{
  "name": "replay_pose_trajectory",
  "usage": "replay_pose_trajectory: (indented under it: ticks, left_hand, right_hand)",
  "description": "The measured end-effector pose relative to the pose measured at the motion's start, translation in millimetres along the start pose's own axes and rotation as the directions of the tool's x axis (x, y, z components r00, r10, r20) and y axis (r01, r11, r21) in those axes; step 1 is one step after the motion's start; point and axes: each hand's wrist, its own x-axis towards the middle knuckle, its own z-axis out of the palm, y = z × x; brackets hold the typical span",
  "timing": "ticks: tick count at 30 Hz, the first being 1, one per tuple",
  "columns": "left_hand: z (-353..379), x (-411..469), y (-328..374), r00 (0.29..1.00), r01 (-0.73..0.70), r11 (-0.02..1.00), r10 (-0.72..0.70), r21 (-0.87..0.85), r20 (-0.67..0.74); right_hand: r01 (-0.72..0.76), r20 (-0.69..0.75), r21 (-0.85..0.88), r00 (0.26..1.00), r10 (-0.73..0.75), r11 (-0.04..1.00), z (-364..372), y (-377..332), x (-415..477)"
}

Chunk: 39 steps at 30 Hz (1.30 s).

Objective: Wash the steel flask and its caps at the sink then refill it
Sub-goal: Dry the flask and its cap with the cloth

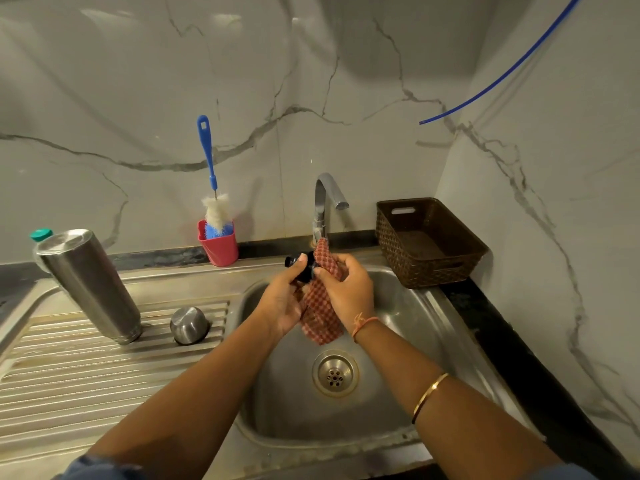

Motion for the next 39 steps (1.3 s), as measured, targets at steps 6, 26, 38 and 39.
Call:
replay_pose_trajectory:
  ticks: [6,26,38,39]
  left_hand:
    - [3.6,-1.6,-14.1,0.999,-0.037,0.999,0.037,0.002,-0.014]
    - [-29.3,4.6,-10.3,0.550,-0.554,0.047,0.770,0.831,0.323]
    - [-43.4,-2.2,-28.9,0.734,-0.437,0.077,0.607,0.896,0.306]
    - [-41.4,-3.3,-28.1,0.725,-0.460,0.057,0.600,0.886,0.338]
  right_hand:
    - [-0.044,-0.128,0.053,0.991,0.051,0.998,-3.4,-13.5,5.0]
    - [0.227,0.043,-0.401,0.972,-0.229,0.888,-24.5,22.7,16.8]
    - [0.218,0.301,-0.425,0.949,-0.090,0.879,-28.6,34.2,7.2]
    - [0.189,0.290,-0.420,0.955,-0.066,0.888,-27.2,35.4,8.1]
